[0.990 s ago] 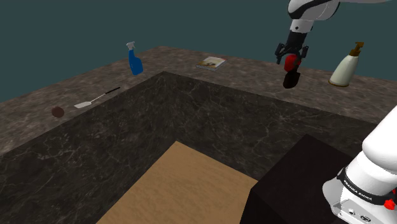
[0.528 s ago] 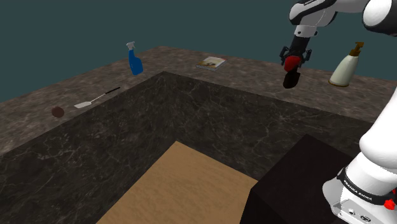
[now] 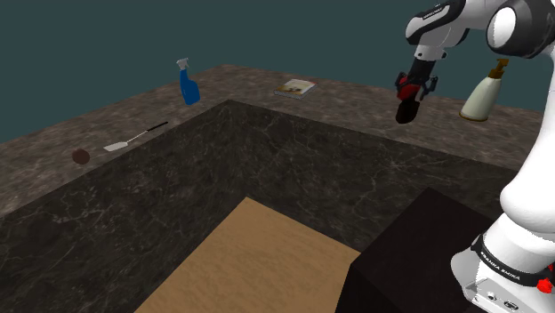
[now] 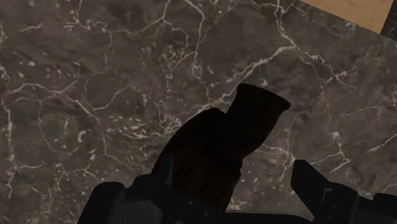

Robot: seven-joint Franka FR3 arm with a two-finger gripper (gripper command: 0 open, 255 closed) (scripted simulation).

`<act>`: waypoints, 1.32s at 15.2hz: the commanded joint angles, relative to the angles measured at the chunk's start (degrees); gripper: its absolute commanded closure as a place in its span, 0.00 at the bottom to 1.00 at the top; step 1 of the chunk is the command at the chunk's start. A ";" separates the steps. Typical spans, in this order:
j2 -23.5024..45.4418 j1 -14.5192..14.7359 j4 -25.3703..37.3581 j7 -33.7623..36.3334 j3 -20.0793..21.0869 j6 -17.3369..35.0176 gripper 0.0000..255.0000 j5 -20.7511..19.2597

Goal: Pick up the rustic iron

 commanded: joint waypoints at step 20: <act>-0.50 -0.04 1.18 0.29 -0.14 -1.61 1.00 -0.28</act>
